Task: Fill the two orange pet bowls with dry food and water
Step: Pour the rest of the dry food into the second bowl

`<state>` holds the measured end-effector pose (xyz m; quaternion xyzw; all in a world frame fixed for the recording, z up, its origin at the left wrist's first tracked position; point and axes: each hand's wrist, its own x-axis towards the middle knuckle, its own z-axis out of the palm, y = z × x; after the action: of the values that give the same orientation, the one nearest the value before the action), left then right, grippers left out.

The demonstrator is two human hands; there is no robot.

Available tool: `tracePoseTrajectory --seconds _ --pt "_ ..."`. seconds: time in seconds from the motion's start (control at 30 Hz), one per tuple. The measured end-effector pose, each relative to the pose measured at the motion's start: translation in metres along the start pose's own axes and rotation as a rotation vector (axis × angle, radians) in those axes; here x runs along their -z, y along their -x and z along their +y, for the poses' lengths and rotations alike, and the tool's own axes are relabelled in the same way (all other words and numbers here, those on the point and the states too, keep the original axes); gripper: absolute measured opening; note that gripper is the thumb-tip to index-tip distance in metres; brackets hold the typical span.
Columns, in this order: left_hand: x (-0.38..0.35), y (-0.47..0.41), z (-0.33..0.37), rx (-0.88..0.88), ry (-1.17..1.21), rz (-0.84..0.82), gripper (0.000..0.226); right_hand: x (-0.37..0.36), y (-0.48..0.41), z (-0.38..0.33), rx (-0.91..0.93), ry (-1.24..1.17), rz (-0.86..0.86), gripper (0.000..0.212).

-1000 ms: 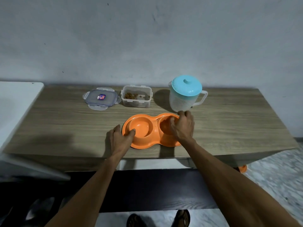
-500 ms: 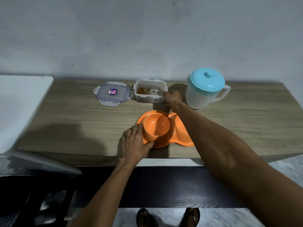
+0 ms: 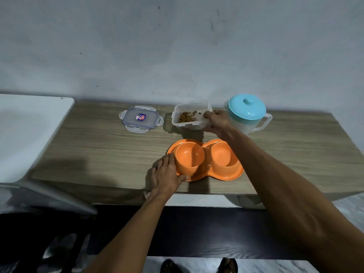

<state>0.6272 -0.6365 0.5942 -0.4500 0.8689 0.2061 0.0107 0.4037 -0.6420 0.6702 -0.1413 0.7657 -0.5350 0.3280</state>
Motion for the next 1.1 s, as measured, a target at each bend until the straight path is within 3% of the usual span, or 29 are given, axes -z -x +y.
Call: tracePoseTrajectory --seconds 0.17,0.53,0.9,1.1 --pt "0.002 0.001 0.001 0.018 0.036 -0.012 0.102 0.027 0.049 -0.008 0.180 0.072 -0.031 0.013" --pt "0.001 -0.001 0.000 0.020 0.069 -0.016 0.101 0.054 0.112 0.012 0.608 0.577 0.038 0.019" --pt "-0.005 -0.004 -0.002 0.031 0.055 0.001 0.092 0.044 0.126 0.046 0.856 0.812 -0.103 0.032" --pt "-0.005 -0.004 0.000 0.047 0.061 0.003 0.083 0.043 0.131 0.048 0.928 0.951 -0.144 0.020"
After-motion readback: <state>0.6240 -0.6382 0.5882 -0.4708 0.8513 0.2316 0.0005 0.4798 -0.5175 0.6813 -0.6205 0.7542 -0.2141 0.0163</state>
